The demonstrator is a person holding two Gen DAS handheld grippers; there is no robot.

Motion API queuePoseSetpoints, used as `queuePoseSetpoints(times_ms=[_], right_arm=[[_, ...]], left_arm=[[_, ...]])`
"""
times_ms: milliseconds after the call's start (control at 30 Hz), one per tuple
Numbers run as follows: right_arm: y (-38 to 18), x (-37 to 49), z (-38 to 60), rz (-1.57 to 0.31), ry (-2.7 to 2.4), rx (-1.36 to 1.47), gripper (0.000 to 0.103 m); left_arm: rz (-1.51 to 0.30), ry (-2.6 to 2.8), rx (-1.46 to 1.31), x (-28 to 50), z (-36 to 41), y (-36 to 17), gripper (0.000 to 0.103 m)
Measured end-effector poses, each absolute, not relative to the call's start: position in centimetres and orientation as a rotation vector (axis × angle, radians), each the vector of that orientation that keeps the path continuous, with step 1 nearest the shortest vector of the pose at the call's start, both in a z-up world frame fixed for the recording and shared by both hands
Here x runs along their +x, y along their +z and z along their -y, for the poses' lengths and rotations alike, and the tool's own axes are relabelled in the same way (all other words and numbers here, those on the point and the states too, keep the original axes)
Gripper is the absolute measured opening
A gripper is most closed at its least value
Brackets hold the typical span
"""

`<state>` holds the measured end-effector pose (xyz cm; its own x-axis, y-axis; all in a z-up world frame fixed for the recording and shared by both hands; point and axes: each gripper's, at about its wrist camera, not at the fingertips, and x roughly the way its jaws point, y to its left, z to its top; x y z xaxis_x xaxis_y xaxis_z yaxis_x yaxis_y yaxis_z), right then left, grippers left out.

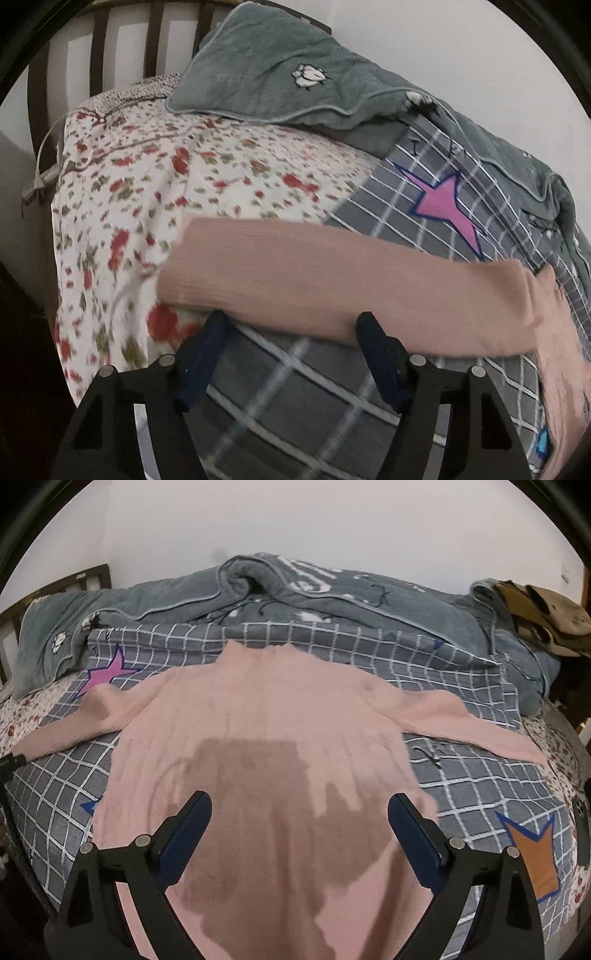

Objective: Fold small clothes

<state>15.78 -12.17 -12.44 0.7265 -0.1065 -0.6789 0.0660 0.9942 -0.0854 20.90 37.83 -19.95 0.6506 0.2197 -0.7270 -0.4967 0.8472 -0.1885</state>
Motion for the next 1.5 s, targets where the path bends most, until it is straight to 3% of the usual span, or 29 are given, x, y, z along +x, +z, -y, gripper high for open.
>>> queuePoseSetpoints(times_ms=[100,200,333,600,1000,1267,1500], right_arm=[[-12.7,16.2,11.4,-0.757,-0.074,-0.066,0.095],[-12.8,16.4,11.2,-0.759,-0.066,-0.079,0.095],[-12.8,16.5,11.7,-0.759,-0.059,-0.097,0.095],[-12.2,15.4,14.9,-0.742,-0.060,-0.098,0.095],[-10.2,13.0,27.2,-0.694,-0.140,-0.058,0.095],[-10.7,10.2,36.2,-0.676,-0.167,-0.036,0.095],[-12.6,9.0,41.6,-0.695,-0.209,0.014,0.095]], left_arm=[[-0.744,0.459,-0.425,21.1,-39.3,-20.0,0.064],[-0.722,0.503,-0.454,21.0,-40.5,-19.9,0.050],[-0.734,0.510,-0.386,21.8,-40.3,-19.3,0.008],[-0.651,0.437,-0.264,23.3,-35.1,-12.9,0.007],[-0.540,0.126,-0.141,28.5,-14.9,-4.3,0.007],[-0.566,-0.047,-0.105,32.1,-0.3,-4.3,0.007],[-0.664,-0.197,-0.031,34.5,12.2,-8.7,0.007]])
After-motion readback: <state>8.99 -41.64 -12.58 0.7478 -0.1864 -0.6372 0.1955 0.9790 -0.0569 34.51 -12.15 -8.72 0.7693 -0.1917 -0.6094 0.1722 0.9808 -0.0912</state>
